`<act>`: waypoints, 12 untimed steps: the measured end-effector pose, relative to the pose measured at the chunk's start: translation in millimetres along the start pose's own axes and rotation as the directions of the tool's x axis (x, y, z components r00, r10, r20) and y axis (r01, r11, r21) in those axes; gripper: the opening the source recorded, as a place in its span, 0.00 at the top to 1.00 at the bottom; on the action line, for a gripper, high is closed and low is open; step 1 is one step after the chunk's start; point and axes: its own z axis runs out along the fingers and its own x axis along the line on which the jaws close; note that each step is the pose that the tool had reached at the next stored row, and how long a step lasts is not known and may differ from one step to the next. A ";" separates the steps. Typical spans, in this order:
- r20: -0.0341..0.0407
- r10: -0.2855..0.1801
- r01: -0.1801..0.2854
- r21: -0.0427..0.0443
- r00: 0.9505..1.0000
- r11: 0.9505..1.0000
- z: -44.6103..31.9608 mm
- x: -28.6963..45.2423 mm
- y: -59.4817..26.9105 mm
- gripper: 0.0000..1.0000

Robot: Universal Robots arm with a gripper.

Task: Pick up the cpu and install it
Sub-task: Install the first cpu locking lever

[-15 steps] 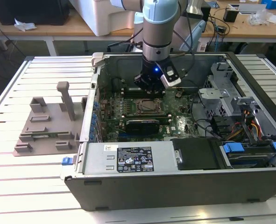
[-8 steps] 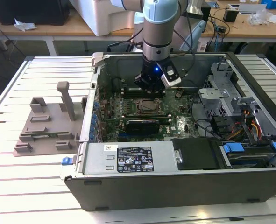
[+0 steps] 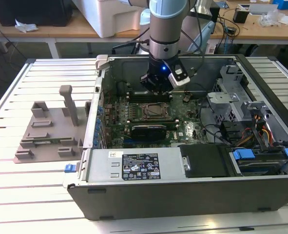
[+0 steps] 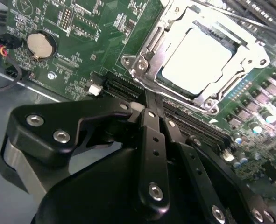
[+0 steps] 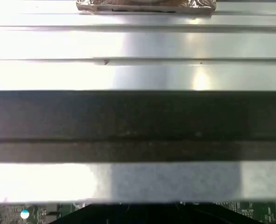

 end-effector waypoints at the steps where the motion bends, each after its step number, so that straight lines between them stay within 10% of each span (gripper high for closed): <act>1: 0.000 0.000 0.000 0.011 1.000 1.000 -0.5 0.1 -0.7 0.89; 6: 0.001 -0.002 0.002 0.061 1.000 0.998 -1.6 0.3 -10.0 0.89; 12: 0.001 -0.002 0.002 0.066 1.000 0.998 -2.8 0.3 -20.8 0.89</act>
